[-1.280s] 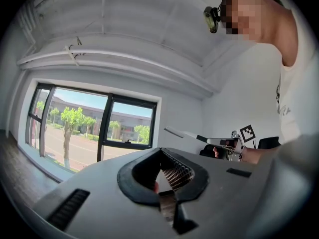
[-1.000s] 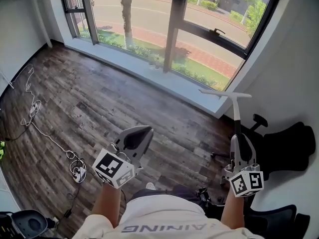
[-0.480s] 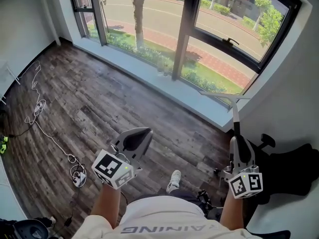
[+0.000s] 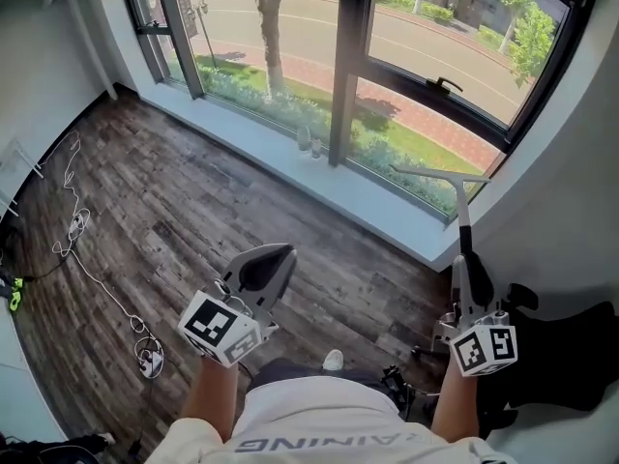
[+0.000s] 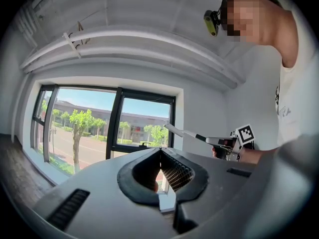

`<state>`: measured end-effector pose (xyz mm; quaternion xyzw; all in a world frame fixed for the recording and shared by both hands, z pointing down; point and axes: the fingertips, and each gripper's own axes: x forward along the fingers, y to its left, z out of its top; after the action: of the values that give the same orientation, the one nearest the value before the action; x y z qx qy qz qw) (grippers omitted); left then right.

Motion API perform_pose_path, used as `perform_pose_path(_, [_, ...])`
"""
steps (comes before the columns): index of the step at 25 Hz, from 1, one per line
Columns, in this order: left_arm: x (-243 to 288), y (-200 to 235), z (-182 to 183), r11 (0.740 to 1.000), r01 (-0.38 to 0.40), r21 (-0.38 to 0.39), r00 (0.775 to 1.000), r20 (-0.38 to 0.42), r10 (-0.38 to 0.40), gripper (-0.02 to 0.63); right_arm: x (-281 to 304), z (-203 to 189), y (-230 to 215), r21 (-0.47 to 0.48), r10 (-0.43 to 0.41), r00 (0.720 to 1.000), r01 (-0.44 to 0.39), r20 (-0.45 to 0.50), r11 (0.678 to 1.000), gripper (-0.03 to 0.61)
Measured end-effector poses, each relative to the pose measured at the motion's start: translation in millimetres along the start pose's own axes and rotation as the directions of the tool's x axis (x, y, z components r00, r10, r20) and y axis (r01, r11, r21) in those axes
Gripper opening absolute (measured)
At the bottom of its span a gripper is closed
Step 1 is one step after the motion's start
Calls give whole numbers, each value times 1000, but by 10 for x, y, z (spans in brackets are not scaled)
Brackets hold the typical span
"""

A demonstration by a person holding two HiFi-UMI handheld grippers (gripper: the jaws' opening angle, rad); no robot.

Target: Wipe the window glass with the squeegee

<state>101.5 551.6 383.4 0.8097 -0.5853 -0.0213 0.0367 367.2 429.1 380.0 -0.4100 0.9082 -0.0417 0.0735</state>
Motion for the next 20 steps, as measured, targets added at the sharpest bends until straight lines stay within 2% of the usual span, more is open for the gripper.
perform_pose_path(7, [624,228,-31,1000,-14,-1,999,-35,14,17,527,-149,-461,34,2,1000,-1,-22,999,100])
perform_pose_path(11, [962,481,-100,1000,4,-15,999,-34,-4,17,847,-250,-593,20,-11,999,12,-33,1000,100])
perform_pose_path(16, [1521,958,-157,997,68,-32,997,-22,-69,17,1350,-296,-769,-18,-68,997,67,-44,998,100])
perform_pose_path(20, [1939,1554,-55,993,113,-18,993,-11,-114,17,1947,-255,-777,-47,-117,993,116,-31,992,100])
